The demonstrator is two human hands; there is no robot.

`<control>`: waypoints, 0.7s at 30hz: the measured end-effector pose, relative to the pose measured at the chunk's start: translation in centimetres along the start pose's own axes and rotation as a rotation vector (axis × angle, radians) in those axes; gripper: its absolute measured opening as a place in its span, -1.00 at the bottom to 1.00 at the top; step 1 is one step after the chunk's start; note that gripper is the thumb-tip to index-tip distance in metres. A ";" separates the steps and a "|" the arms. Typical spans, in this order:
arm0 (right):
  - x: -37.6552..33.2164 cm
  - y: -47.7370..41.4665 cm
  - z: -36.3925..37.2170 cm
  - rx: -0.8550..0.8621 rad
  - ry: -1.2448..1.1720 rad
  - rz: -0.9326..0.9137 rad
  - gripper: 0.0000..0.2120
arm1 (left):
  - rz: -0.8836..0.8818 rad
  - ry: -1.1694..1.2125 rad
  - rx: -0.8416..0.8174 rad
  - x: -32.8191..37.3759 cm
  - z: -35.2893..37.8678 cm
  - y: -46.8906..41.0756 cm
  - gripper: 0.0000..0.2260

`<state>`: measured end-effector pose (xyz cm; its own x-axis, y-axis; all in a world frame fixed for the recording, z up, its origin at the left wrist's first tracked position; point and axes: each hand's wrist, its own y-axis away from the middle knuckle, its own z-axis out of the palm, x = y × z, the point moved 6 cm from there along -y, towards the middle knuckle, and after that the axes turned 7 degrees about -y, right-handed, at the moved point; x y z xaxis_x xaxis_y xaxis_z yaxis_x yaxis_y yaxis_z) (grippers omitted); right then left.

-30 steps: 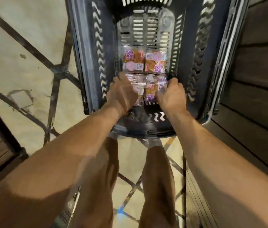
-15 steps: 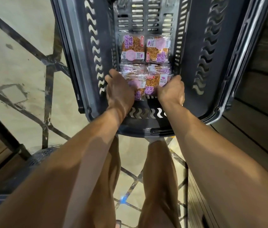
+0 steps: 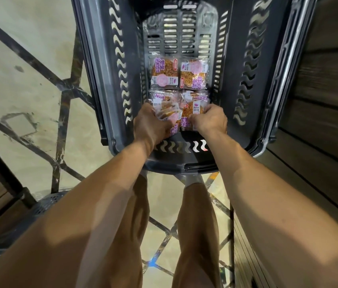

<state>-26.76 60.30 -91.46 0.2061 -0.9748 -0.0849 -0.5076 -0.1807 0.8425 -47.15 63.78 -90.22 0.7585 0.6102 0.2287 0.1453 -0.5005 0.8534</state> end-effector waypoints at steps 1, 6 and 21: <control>0.0 0.3 -0.3 0.001 -0.008 -0.011 -0.60 | -0.026 0.048 -0.030 -0.1 -0.2 0.3 -0.65; -1.1 3.7 -4.6 -0.015 -0.179 -0.107 -0.65 | 0.046 0.259 -0.080 2.0 -3.9 3.9 -0.90; -10.7 33.3 -26.3 -0.211 -0.632 -0.448 -0.23 | 0.230 0.374 -0.156 16.6 -29.3 32.0 -0.66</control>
<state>-23.88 68.17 -48.52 -0.1925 -0.7163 -0.6708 -0.3067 -0.6054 0.7345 -48.47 75.87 -45.39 0.4746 0.6879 0.5491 -0.1191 -0.5679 0.8145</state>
